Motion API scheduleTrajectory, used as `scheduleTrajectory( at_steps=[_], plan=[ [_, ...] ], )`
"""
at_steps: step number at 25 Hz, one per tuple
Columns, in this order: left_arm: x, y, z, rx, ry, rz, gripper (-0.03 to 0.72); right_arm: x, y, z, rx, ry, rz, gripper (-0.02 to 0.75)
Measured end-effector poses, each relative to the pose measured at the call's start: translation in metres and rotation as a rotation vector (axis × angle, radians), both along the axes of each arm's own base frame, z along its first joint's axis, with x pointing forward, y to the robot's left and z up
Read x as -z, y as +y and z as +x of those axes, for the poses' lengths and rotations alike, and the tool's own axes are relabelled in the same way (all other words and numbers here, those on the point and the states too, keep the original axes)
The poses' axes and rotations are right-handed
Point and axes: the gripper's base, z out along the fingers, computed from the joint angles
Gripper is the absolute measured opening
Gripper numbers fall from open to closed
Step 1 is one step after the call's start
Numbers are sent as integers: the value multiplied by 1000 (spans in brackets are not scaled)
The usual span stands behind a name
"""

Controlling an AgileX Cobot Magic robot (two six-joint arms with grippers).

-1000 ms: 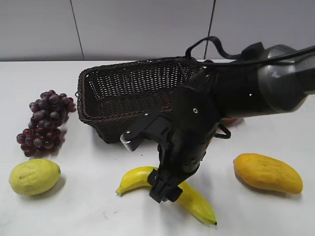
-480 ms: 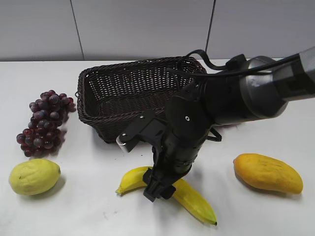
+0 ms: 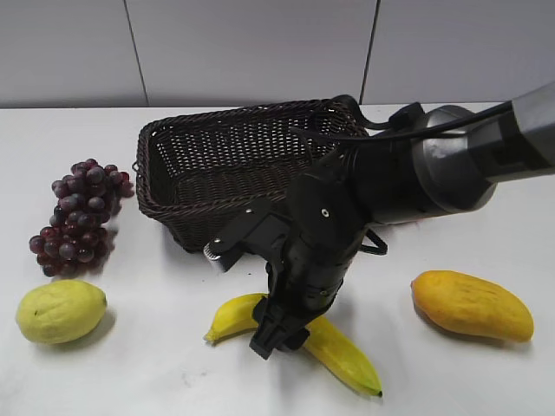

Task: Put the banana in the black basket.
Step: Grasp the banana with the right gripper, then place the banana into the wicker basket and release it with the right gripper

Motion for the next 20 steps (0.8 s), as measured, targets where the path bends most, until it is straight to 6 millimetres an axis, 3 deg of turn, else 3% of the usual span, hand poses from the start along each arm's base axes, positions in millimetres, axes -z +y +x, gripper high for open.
scheduleTrajectory(
  at_steps=[4, 12, 15, 20],
  plan=[
    [0, 0, 0, 0, 0, 0, 235, 0, 0, 0, 1, 2, 0, 354],
    [0, 0, 0, 0, 0, 0, 235, -9, 2, 1, -1, 49, -52, 347],
    [0, 0, 0, 0, 0, 0, 235, -27, 5, 4, -3, 72, -78, 347],
    [0, 0, 0, 0, 0, 0, 235, -82, 11, 10, -7, 79, -95, 347]
  ],
)
